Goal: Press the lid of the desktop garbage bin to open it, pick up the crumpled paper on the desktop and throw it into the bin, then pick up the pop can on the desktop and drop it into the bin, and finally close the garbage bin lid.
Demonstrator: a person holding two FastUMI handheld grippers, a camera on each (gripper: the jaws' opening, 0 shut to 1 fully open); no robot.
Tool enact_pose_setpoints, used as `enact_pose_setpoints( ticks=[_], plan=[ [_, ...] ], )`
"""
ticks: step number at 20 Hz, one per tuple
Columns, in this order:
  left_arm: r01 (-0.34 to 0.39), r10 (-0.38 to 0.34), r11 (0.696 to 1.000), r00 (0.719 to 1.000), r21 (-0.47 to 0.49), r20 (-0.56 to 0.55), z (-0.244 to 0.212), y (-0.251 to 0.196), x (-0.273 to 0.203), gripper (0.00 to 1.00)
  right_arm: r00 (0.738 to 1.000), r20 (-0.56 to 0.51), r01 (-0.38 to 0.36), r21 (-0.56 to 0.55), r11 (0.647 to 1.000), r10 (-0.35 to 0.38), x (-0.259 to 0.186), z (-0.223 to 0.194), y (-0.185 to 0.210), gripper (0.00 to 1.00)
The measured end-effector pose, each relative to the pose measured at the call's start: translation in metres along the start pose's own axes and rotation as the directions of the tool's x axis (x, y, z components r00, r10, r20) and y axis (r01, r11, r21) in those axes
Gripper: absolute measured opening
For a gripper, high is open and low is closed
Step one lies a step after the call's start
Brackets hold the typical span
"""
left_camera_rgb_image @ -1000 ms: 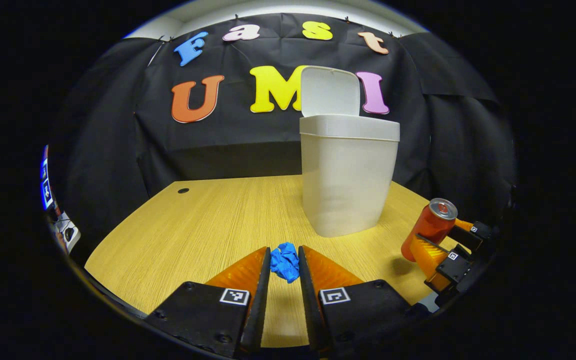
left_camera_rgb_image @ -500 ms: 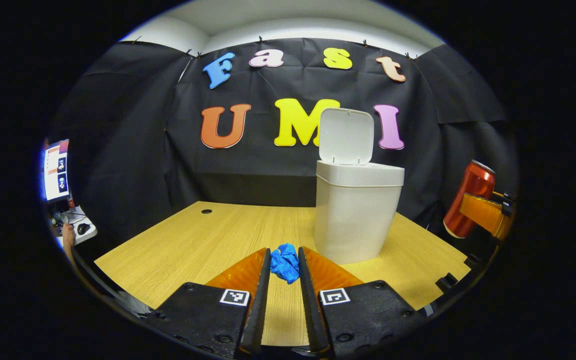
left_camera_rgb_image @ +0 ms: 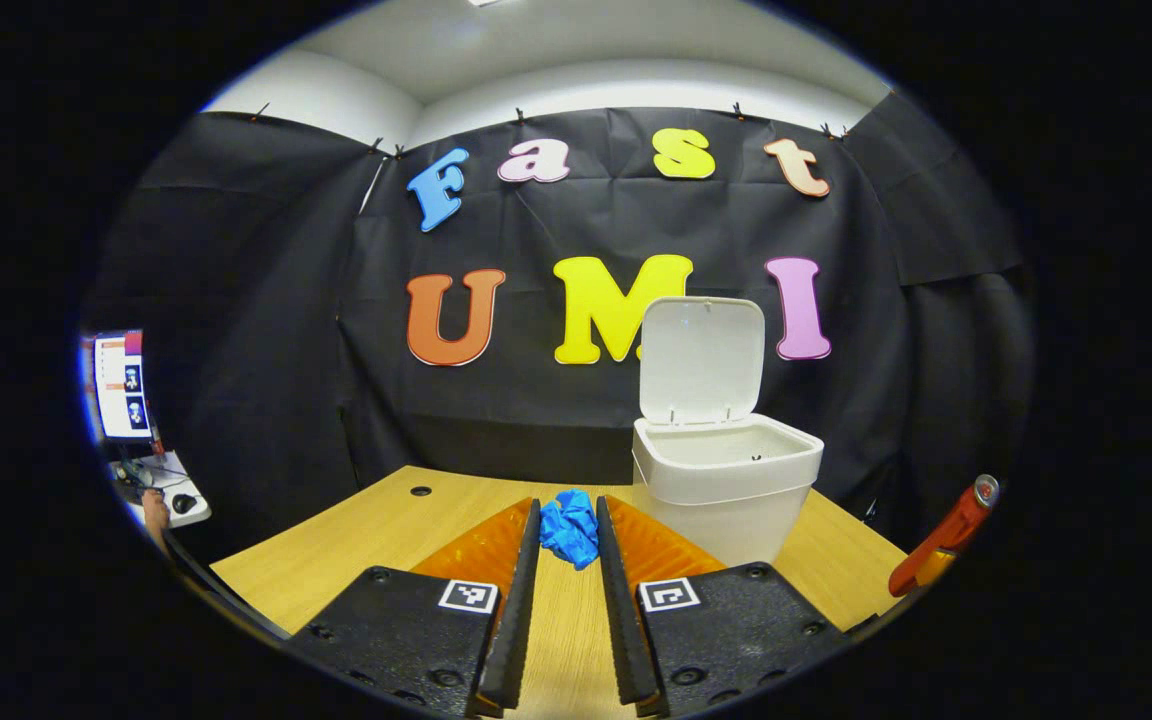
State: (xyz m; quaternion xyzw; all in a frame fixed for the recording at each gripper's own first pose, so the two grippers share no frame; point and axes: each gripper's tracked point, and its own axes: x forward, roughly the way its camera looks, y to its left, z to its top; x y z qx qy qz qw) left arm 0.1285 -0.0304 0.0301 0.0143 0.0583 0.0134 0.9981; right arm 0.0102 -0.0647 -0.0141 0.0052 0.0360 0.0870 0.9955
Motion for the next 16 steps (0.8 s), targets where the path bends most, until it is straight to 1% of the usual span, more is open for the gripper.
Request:
enact_pose_setpoints(
  ticks=[1,3,5,6,8,9,11,13,16],
  plan=[
    [-0.005,0.005,1.0,1.0,0.006,-0.002,0.008,-0.002,0.012,0.37,1.0,0.005,-0.005,0.006,1.0,0.005,-0.001,0.0,-0.004,0.78],
    [-0.016,0.015,1.0,1.0,-0.016,-0.009,0.017,-0.011,0.04,0.37,1.0,0.007,0.011,0.021,1.0,-0.011,0.001,0.0,-0.017,0.78],
    [-0.01,0.01,0.999,1.0,-0.039,-0.006,0.023,-0.025,0.07,0.37,1.0,-0.001,0.024,0.037,0.999,-0.024,0.003,-0.003,-0.026,0.78],
    [-0.005,0.005,1.0,1.0,-0.03,-0.006,0.025,-0.033,0.086,0.38,1.0,-0.005,0.031,0.041,0.999,-0.031,0.004,-0.005,-0.03,0.78],
    [-0.027,0.026,0.999,1.0,0.021,0.015,0.032,-0.041,0.113,0.37,0.998,-0.008,0.056,0.053,0.997,-0.056,0.006,-0.006,-0.042,0.78],
    [-0.027,0.026,0.999,0.999,0.033,0.02,0.032,-0.05,0.125,0.37,0.998,-0.008,0.069,0.068,0.995,-0.069,0.007,-0.006,-0.047,0.78],
    [-0.029,0.029,0.999,1.0,0.015,-0.01,0.027,-0.069,0.139,0.37,0.996,-0.006,0.091,0.111,0.99,-0.091,0.008,-0.005,-0.056,0.78],
    [-0.004,0.004,1.0,1.0,-0.009,-0.021,0.024,-0.093,0.149,0.37,0.995,-0.011,0.104,0.142,0.984,-0.103,0.009,-0.006,-0.063,0.78],
    [0.011,-0.011,1.0,1.0,0.027,-0.022,0.022,-0.115,0.155,0.38,0.991,-0.02,0.132,0.16,0.978,-0.13,0.008,-0.007,-0.074,0.77]
  ],
)
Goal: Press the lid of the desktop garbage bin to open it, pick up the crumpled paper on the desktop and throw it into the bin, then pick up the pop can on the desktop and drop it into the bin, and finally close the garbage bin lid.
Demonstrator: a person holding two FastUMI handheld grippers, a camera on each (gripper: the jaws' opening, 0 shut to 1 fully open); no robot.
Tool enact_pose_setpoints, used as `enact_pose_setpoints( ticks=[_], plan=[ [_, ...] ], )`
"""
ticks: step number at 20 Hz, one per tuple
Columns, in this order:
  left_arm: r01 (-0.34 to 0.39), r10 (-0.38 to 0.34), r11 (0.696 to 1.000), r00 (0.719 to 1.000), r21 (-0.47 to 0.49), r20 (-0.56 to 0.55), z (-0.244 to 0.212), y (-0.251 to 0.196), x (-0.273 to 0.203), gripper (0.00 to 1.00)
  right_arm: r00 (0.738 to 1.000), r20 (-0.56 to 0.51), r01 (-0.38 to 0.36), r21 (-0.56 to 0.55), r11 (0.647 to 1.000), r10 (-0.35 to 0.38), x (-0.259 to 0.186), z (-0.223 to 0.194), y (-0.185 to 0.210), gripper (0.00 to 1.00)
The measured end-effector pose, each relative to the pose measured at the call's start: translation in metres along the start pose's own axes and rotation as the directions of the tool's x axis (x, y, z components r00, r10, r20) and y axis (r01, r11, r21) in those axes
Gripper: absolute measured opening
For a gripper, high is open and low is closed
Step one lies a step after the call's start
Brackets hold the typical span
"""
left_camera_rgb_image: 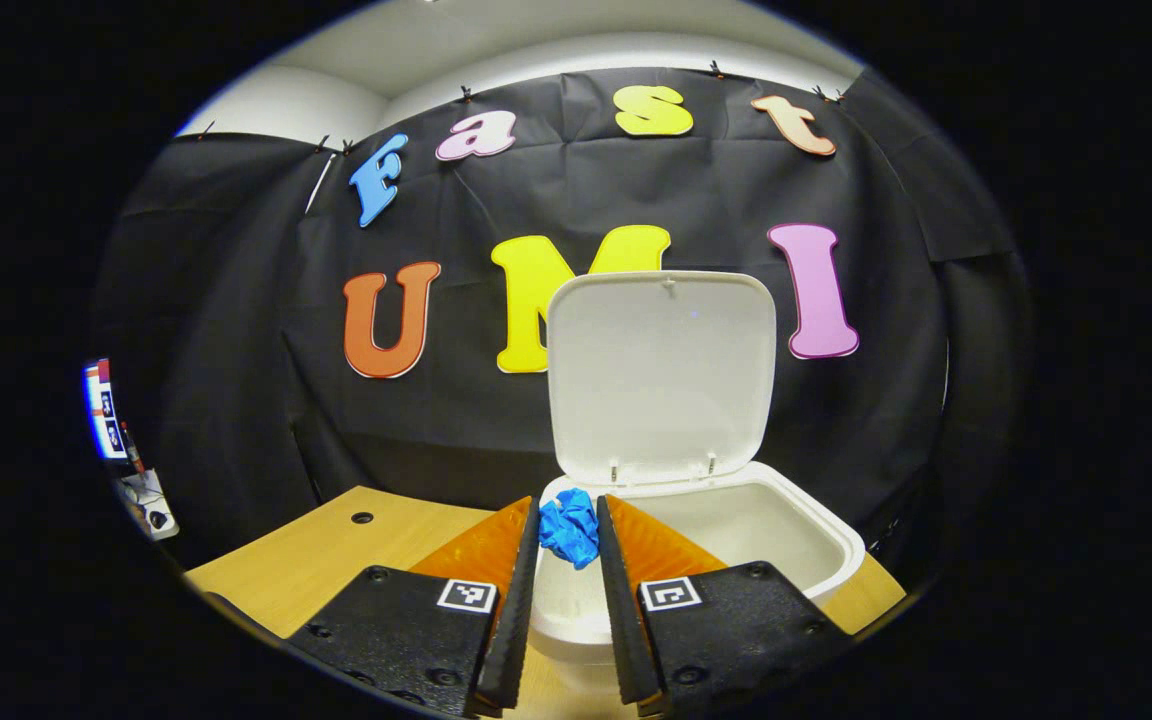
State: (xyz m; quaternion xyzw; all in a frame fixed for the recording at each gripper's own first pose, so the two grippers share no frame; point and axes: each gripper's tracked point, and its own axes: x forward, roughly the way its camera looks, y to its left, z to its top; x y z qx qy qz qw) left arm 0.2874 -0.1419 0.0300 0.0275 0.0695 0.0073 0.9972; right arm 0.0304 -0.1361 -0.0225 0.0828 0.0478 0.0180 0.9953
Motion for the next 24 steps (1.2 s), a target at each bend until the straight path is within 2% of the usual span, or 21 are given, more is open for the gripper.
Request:
enact_pose_setpoints(
  ticks=[4,14,16,17,19,22,23,24],
  plan=[
    [0.038,-0.038,0.999,0.999,0.005,-0.007,-0.004,-0.025,0.0,0.39,1.0,0.001,0.001,0.007,1.0,-0.001,0.001,-0.001,0.0,0.78],
    [0.112,-0.113,0.985,0.994,0.128,0.001,-0.014,-0.057,-0.016,0.41,1.0,0.0,0.012,-0.002,1.0,-0.012,0.002,-0.001,-0.003,0.78],
    [0.092,-0.093,0.984,0.996,0.151,0.0,-0.014,-0.054,-0.024,0.5,1.0,-0.002,0.011,0.007,1.0,-0.011,0.002,-0.002,-0.003,0.78],
    [0.085,-0.084,0.983,0.996,0.16,-0.01,-0.015,-0.052,-0.028,0.71,1.0,-0.006,0.013,0.01,1.0,-0.013,0.003,-0.002,-0.003,0.78],
    [0.088,-0.085,0.98,0.996,0.178,-0.023,-0.019,-0.052,-0.041,0.9,1.0,-0.012,0.023,0.016,1.0,-0.022,0.004,-0.004,-0.006,0.78],
    [0.061,-0.068,0.971,0.997,0.233,0.023,-0.013,-0.042,-0.063,0.94,0.999,-0.019,0.03,0.018,0.999,-0.03,0.007,-0.007,-0.008,0.78],
    [0.048,-0.059,0.969,0.997,0.242,0.039,-0.012,-0.036,-0.07,0.99,0.999,-0.02,0.03,0.012,0.999,-0.03,0.007,-0.008,-0.007,0.78],
    [0.039,-0.05,0.97,0.998,0.24,0.039,-0.016,-0.03,-0.077,0.98,0.999,-0.018,0.032,0.007,0.999,-0.032,0.006,-0.008,-0.007,0.77]
  ],
)
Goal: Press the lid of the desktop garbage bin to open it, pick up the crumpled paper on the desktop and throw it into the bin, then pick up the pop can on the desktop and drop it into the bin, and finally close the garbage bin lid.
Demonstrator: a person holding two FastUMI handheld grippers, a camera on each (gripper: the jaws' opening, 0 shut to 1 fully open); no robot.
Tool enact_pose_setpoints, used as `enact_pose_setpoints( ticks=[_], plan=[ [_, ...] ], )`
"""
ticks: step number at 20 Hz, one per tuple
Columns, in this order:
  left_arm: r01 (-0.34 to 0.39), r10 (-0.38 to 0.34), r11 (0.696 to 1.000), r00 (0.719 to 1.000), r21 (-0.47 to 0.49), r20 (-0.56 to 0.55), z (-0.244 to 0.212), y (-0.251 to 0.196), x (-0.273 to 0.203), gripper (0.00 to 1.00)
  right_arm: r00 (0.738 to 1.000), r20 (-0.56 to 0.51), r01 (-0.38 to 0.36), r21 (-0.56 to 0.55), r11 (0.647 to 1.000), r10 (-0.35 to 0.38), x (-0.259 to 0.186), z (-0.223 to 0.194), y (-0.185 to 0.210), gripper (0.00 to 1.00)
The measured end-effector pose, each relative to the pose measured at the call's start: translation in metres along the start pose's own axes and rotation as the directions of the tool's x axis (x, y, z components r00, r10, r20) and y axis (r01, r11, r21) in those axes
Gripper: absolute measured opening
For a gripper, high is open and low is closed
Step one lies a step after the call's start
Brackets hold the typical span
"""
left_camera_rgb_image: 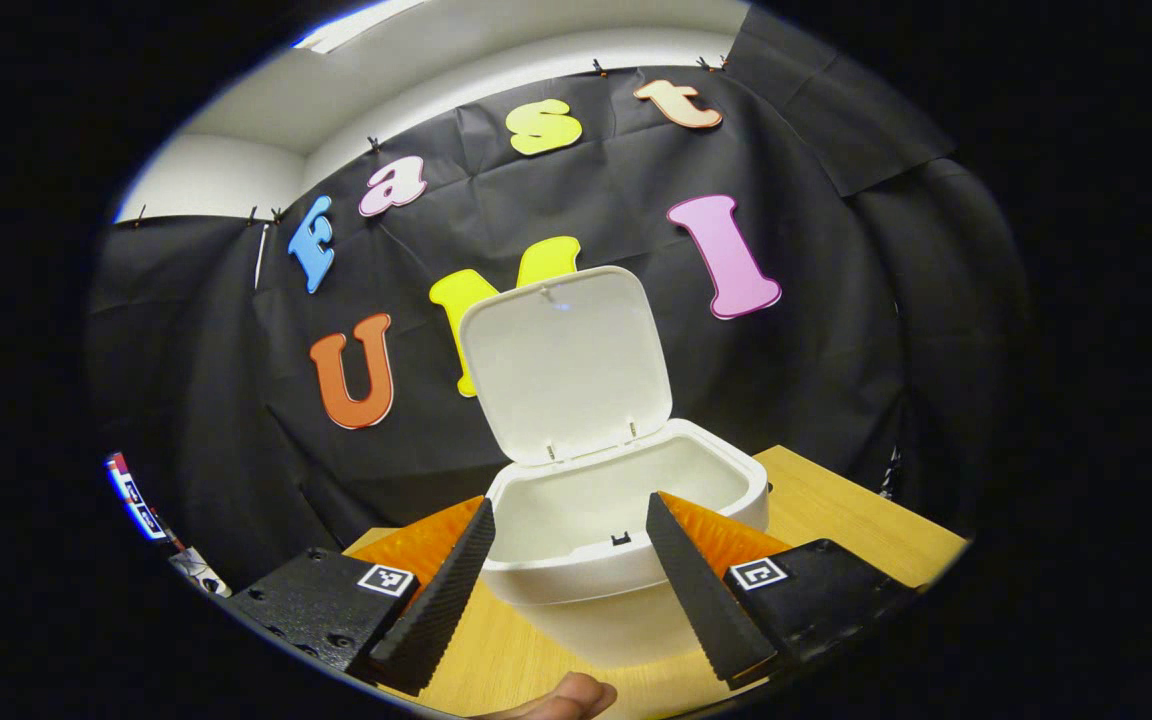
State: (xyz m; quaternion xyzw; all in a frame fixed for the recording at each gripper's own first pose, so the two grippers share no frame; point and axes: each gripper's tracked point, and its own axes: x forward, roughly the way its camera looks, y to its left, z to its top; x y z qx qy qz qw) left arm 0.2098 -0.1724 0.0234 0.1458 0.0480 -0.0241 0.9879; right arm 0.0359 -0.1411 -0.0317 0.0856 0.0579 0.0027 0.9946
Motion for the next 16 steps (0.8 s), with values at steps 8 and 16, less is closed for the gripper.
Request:
enact_pose_setpoints(
  ticks=[8,16],
  plan=[
    [-0.104,0.102,0.99,0.994,-0.093,-0.029,-0.049,0.059,-0.054,0.99,1.0,0.002,0.008,-0.038,0.999,-0.008,0.001,-0.004,0.013,0.78],
    [-0.045,0.042,0.989,0.999,-0.143,-0.026,-0.096,0.086,-0.103,0.98,0.998,0.017,0.069,-0.125,0.99,-0.067,0.007,-0.011,0.025,0.78]
  ],
)
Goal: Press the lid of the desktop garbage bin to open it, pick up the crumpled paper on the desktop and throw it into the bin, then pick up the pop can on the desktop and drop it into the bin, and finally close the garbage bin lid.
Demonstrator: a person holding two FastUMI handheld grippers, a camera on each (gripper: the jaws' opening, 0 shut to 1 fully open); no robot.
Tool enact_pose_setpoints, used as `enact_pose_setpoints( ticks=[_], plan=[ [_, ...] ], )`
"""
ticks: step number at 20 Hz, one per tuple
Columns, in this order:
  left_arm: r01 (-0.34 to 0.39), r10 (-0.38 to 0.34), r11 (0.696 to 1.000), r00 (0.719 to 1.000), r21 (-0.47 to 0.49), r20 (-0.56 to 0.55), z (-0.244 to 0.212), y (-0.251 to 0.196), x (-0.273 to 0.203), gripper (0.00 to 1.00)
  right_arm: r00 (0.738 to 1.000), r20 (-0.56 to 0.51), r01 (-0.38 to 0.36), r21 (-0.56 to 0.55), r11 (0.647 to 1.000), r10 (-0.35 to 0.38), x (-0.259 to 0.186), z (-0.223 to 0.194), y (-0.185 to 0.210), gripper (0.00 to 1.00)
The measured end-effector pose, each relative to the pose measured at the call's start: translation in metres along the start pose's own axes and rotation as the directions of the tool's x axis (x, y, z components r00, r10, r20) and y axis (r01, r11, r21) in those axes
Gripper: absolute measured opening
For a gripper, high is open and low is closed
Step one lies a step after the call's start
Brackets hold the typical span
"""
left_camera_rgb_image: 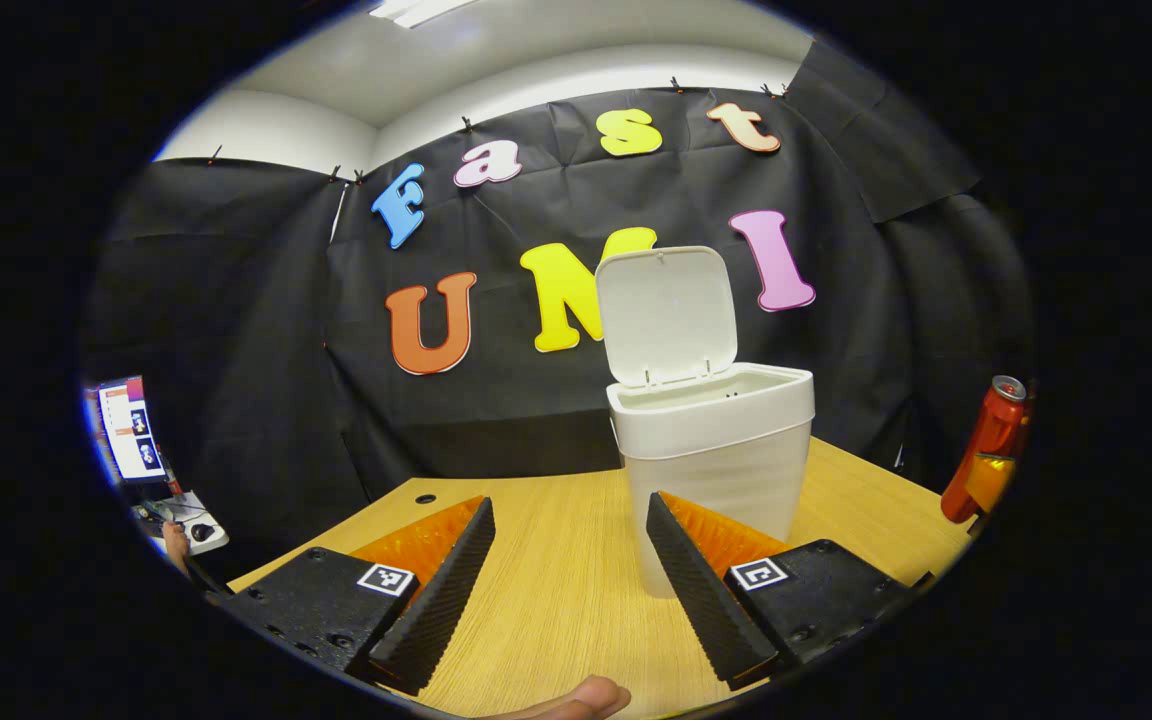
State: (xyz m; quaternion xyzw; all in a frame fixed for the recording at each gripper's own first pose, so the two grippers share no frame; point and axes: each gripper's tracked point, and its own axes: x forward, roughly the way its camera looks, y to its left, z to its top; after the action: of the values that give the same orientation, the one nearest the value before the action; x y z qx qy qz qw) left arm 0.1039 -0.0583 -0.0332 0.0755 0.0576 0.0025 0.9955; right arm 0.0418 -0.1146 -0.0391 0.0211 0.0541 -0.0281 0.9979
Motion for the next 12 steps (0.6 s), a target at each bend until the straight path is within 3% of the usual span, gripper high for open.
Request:
enact_pose_setpoints(
  ticks=[5,9,12],
  plan=[
    [0.0,-0.001,0.999,1.0,0.044,0.03,-0.016,0.02,-0.025,0.99,1.0,-0.027,-0.001,-0.027,1.0,0.0,0.001,-0.006,0.013,0.78],
    [0.015,-0.015,1.0,0.998,0.001,0.059,-0.026,0.029,-0.041,0.98,1.0,-0.006,-0.009,-0.023,1.0,0.009,-0.011,0.007,0.026,0.78],
    [-0.02,0.021,1.0,0.995,-0.011,0.093,-0.022,0.048,-0.051,0.98,1.0,0.023,-0.019,-0.018,1.0,0.019,-0.019,0.019,0.037,0.78]
  ],
)
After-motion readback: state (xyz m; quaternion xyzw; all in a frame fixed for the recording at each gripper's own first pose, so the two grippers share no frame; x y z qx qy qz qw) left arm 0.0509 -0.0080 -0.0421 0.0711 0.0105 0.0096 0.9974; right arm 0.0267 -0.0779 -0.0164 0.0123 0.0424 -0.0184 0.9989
